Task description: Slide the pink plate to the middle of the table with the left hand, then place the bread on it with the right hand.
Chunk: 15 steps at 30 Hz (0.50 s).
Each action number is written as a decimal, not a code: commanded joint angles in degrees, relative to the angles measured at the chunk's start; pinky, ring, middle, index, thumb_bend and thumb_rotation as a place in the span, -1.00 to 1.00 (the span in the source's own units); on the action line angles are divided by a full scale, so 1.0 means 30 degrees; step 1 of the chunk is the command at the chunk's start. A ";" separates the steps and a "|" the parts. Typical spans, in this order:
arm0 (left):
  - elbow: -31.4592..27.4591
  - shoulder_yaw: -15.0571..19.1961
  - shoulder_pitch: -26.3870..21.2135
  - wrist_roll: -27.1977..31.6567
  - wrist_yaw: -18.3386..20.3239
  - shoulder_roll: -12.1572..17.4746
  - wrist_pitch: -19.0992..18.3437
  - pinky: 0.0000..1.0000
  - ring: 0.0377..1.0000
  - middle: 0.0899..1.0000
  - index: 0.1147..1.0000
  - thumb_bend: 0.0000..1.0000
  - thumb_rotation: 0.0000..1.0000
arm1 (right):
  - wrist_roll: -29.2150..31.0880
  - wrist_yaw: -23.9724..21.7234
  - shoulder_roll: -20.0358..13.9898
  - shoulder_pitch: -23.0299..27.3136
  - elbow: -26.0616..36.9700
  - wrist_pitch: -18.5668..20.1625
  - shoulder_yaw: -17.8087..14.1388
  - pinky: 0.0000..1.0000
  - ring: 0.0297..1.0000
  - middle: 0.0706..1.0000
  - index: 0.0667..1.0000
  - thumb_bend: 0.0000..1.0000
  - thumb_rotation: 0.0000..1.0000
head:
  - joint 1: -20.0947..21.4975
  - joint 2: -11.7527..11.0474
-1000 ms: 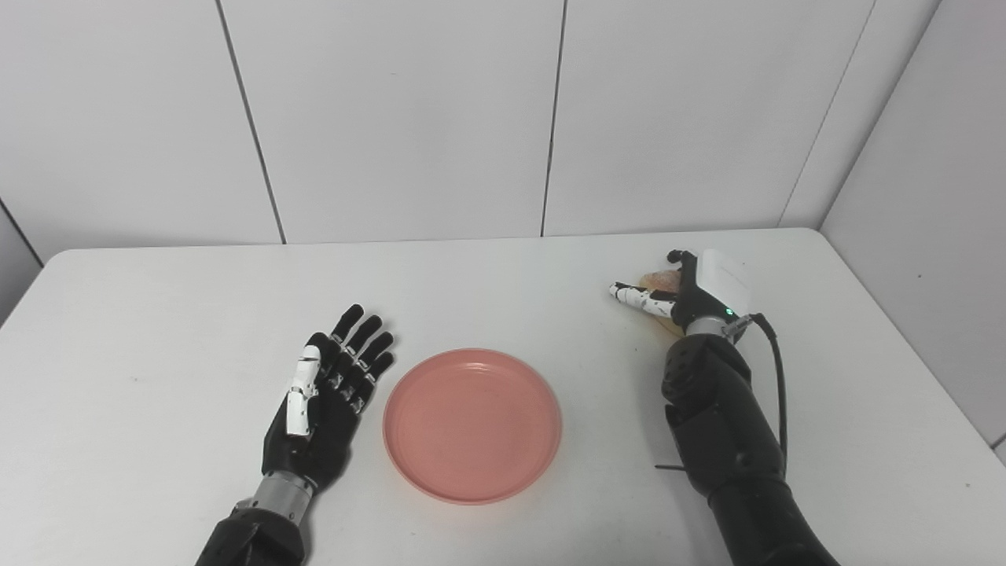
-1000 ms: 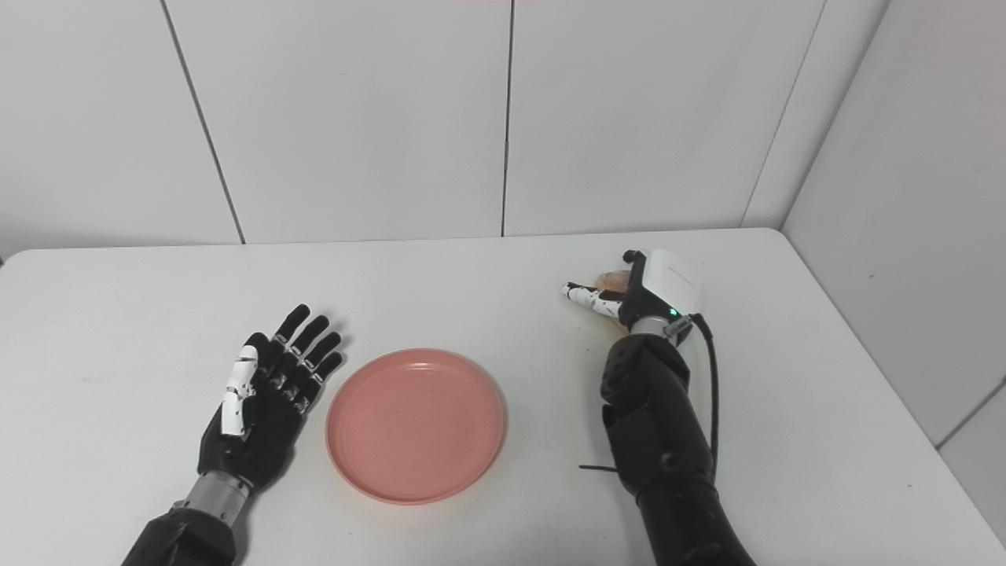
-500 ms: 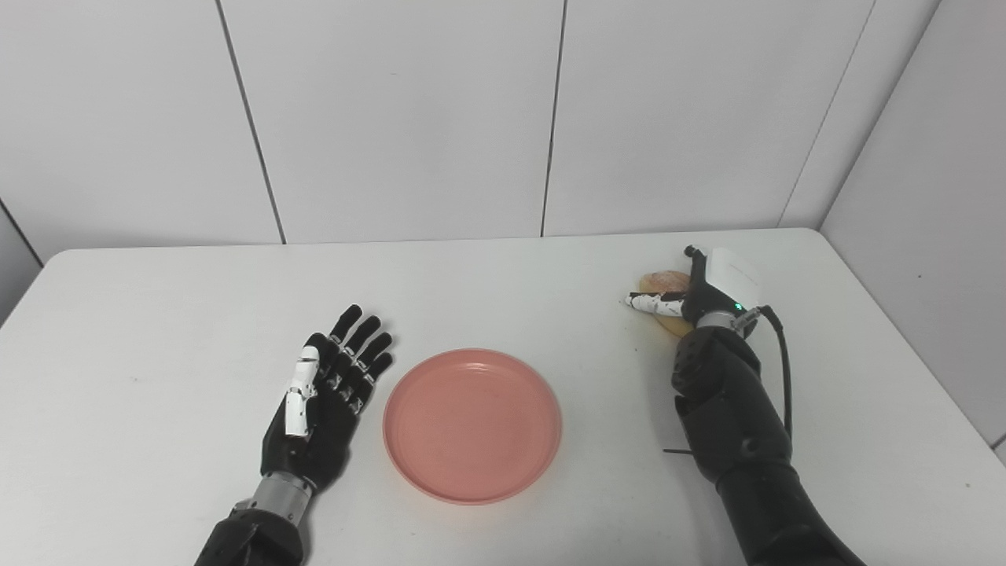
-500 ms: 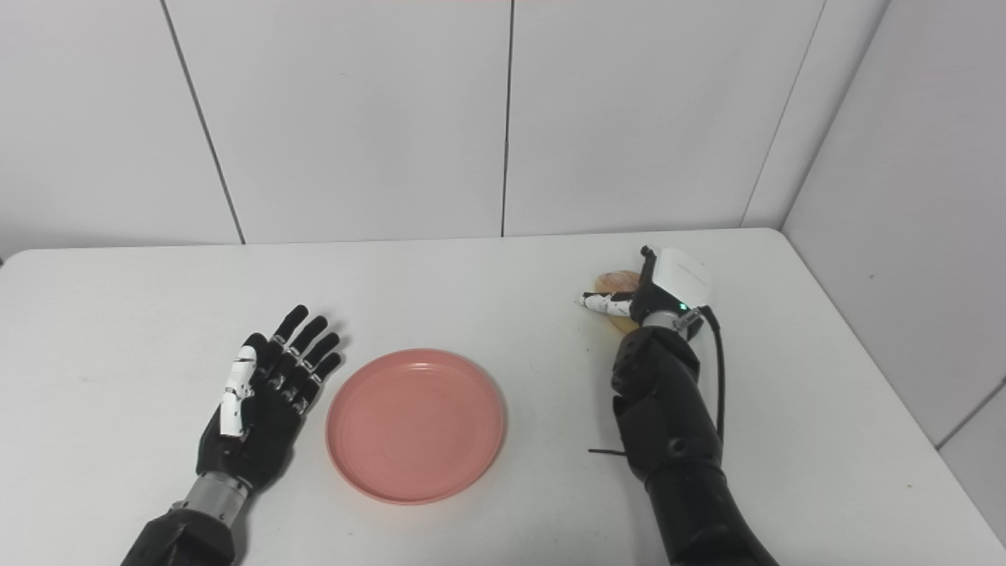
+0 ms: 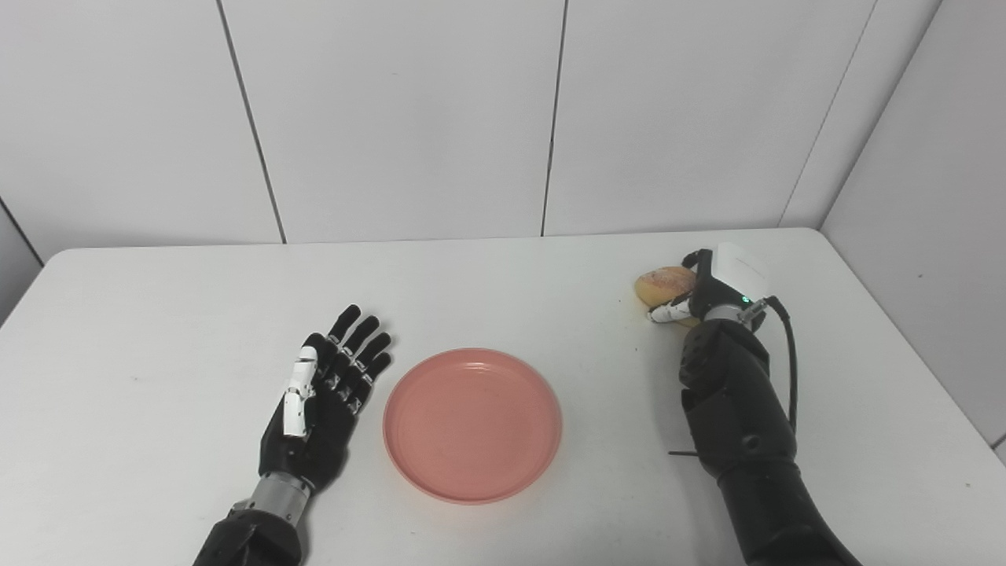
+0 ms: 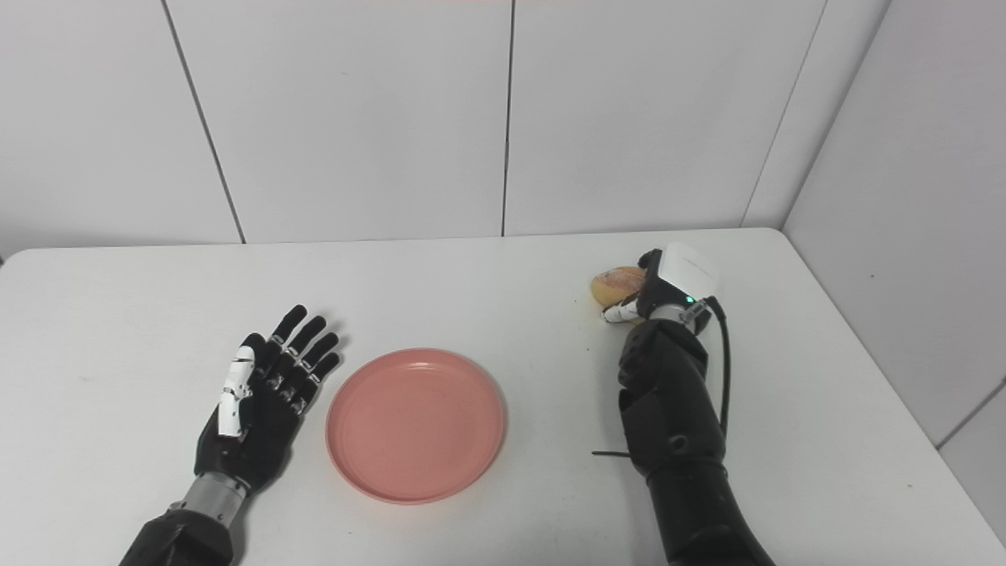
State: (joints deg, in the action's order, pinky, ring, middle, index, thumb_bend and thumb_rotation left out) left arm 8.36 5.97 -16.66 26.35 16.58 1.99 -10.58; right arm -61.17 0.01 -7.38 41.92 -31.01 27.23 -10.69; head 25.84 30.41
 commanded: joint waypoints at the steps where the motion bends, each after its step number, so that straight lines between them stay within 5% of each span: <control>1: 0.0148 0.0040 0.0481 -0.0020 -0.0371 0.0135 -0.0975 0.91 0.82 0.84 0.81 -0.35 1.00 | -0.0510 -0.0119 -0.0179 0.0709 0.0634 -0.0105 -0.0087 -0.37 -0.21 -0.17 0.06 0.13 -0.96 | -0.0018 0.0043; 6: 0.0181 0.0068 0.0467 -0.0025 -0.0411 0.0102 -0.0954 0.89 0.81 0.83 0.79 -0.35 1.00 | -0.0380 -0.0367 -0.0140 0.0694 0.0853 -0.0107 0.0044 -0.50 -0.38 -0.22 0.00 0.05 -1.00 | -0.0022 0.0045; 15: 0.0187 0.0041 0.0451 -0.0091 -0.0499 0.0024 -0.0982 0.89 0.81 0.83 0.79 -0.34 1.00 | -0.0349 -0.1036 -0.0160 0.0524 0.2715 -0.0110 0.0307 -0.48 -0.34 -0.23 0.02 0.04 -1.00 | -0.0183 -0.0024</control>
State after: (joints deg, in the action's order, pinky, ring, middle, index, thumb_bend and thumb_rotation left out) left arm 8.32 6.07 -16.64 26.36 16.53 1.95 -10.59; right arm -61.81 -3.60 -6.99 41.28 -25.79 27.24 -9.94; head 25.58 30.32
